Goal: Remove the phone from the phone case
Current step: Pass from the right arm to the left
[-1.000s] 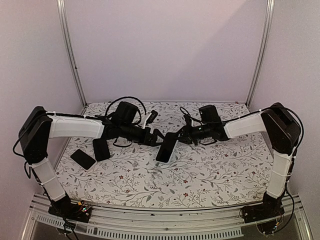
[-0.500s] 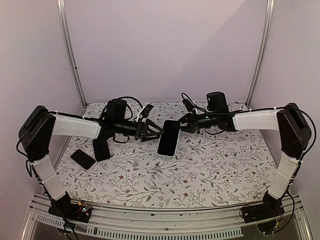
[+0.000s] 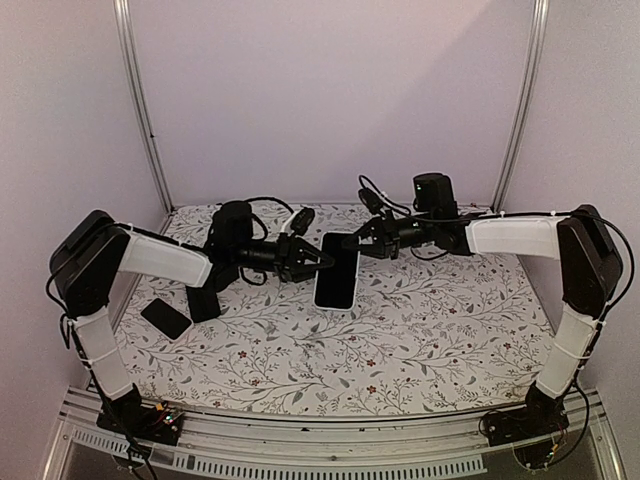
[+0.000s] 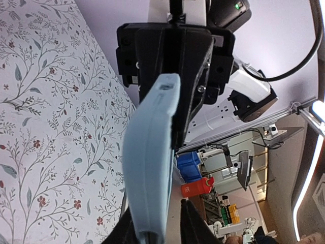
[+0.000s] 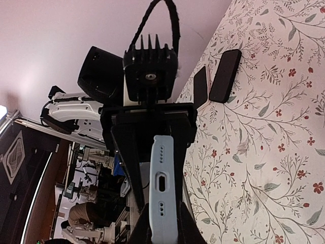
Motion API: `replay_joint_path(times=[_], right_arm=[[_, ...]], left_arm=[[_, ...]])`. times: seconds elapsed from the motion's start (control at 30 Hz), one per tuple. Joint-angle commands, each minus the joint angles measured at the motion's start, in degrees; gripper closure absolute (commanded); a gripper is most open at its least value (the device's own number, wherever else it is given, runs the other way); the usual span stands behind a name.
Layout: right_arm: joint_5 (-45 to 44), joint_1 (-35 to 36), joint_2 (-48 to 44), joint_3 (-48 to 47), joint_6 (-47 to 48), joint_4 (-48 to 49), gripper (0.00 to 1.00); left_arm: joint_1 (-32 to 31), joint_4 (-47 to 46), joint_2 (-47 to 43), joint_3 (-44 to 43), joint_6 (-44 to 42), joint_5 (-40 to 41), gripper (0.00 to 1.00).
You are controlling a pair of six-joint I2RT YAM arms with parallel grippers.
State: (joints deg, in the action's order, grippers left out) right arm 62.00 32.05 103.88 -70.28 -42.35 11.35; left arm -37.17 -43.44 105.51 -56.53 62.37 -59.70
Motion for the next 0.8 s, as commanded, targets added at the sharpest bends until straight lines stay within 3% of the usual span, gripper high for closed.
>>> replay_joint_path(times=[0.0,0.13,0.23,0.37,0.53,0.67,0.77], right_arm=[[2.94,-0.28,-0.09,-2.57,0.18,2.66,1.00],[2.82,-0.26,0.08,-2.58,0.16,2.60,0.98],[1.44,-0.30,-0.02,-2.37,0.23,2.54,0.83],[-1.19,-0.32,-0.90,-1.85,0.87,2.21,0.64],[-6.02,-0.27,-2.91,-0.42,3.10,1.13,0.31],[-10.38,-0.32,-5.55,2.49,4.27,1.40,0.19],[-13.04,0.12,-8.02,4.94,4.47,2.40,0.17]], left_arm=[[-1.23,-4.85,0.83,-0.60,2.61,-0.59,0.79],[-1.57,-5.47,0.85,-0.51,3.18,0.04,0.91],[-1.68,-5.45,0.68,-0.45,3.36,0.90,1.00],[-1.59,-4.79,-0.02,-0.04,3.64,3.34,1.00],[-1.38,-4.27,-1.18,1.06,4.41,8.10,1.00],[-0.39,-7.02,-2.39,3.09,7.14,12.52,1.00],[0.75,-11.22,-2.96,5.01,10.13,14.95,1.00]])
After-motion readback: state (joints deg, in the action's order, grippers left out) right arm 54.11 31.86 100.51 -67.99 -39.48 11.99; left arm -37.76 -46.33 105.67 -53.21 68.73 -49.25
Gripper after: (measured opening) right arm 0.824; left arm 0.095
